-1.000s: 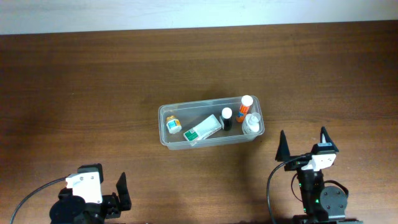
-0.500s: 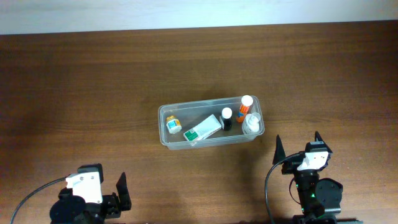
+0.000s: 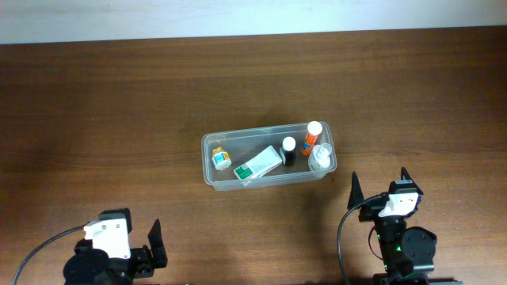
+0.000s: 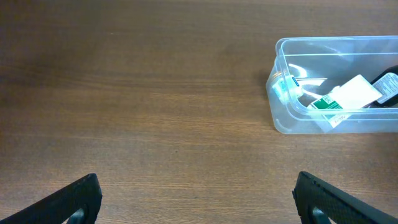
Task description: Pack container
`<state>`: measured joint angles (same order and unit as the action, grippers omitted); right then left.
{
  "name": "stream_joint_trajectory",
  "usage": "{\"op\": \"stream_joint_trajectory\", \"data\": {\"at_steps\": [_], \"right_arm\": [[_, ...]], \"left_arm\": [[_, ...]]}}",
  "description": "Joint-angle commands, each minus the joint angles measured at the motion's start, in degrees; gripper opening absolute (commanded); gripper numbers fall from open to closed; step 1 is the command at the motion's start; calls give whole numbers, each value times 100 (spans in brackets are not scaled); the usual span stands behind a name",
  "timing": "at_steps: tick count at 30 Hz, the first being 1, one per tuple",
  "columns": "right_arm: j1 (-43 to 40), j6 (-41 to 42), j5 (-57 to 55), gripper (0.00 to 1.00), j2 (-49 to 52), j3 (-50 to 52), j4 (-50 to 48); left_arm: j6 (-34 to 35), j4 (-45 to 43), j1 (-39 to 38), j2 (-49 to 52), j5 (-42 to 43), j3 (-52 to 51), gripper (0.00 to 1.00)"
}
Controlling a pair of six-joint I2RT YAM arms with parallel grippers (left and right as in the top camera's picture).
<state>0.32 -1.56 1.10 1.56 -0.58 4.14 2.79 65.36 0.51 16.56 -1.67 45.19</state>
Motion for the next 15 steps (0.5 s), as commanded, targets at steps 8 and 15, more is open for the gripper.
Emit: {"op": "stream_joint_trajectory", "data": {"at_steps": [8,15], "right_arm": [[37,-13,-26,98,-24,26,35],[37,-13,-26,98,-24,26,35]], "left_arm": [[-68,-15,35,-22,63,-17,99],[-70,-190,37,-151,61,-201,99]]}}
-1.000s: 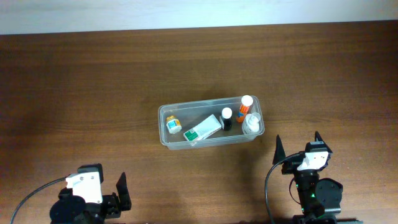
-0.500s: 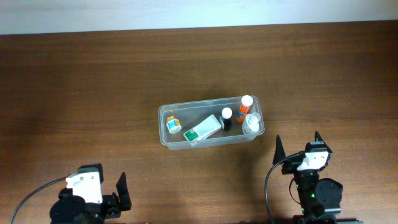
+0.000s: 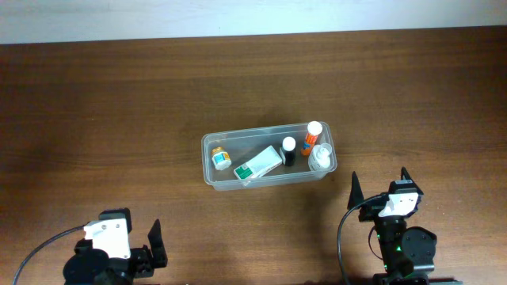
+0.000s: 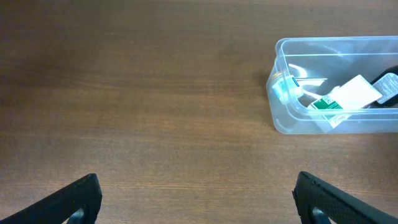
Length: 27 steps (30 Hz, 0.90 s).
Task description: Pack container
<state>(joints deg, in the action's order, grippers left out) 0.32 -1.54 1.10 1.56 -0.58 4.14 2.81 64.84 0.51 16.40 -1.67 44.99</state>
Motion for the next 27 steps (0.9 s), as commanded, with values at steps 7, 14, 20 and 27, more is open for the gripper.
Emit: {"op": "stream_joint_trajectory", "data": {"at_steps": [7,14,20,27], "right_arm": [[37,-15,-28,98,-24,26,35],[37,-15,-26,98,-24,26,35],[37,-15,-26,98,-24,26,35],[37,-15,-26,98,-24,26,35]], "left_arm": [[-70,-1718,35,-798,70,-1716,99],[-116,-4522,24,-1298,85,-3377,99],[-125,-6170,9,-1617,-120,-4415,99],[-116,-6048,-39,-1609,-201,-4446,99]]}}
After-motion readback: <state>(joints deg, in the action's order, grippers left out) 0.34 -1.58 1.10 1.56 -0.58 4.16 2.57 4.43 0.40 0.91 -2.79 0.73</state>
